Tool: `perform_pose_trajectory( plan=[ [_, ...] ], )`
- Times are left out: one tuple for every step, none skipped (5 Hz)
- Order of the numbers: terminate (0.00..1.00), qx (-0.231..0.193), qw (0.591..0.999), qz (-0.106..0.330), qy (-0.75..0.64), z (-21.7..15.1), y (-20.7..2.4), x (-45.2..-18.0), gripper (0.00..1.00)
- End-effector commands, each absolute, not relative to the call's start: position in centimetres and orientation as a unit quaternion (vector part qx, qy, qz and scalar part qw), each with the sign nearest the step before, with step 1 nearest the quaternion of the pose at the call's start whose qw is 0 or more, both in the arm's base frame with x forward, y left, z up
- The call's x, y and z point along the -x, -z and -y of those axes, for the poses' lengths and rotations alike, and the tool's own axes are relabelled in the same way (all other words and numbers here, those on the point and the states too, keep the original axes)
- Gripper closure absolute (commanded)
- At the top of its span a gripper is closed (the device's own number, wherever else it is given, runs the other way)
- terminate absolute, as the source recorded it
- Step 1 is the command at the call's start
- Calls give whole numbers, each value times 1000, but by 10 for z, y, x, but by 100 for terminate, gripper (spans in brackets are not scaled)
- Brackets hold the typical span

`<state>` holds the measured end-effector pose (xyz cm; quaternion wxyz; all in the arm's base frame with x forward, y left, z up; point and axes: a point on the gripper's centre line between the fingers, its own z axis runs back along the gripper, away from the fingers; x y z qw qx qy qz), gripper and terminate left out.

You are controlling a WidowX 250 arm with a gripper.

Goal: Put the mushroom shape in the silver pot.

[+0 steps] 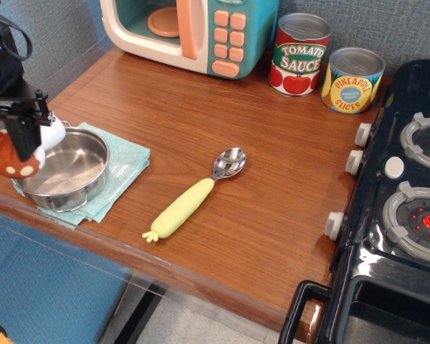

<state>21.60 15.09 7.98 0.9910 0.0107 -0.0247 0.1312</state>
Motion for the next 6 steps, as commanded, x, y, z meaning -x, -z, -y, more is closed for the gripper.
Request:
perform_pose_trajectory(
  plan=[
    [0,-31,993,61,-94,-122,-104,-204,0],
    [0,-33,993,87,-68,-113,-119,-199,0],
    [0,-24,995,90,-46,-109,-124,-197,0],
    [0,-23,996,81,-38,-110,-120,-199,0],
    [0,-23,996,81,-38,-110,-120,-199,0],
    [100,-23,996,81,-38,-110,-120,-199,0]
  ],
)
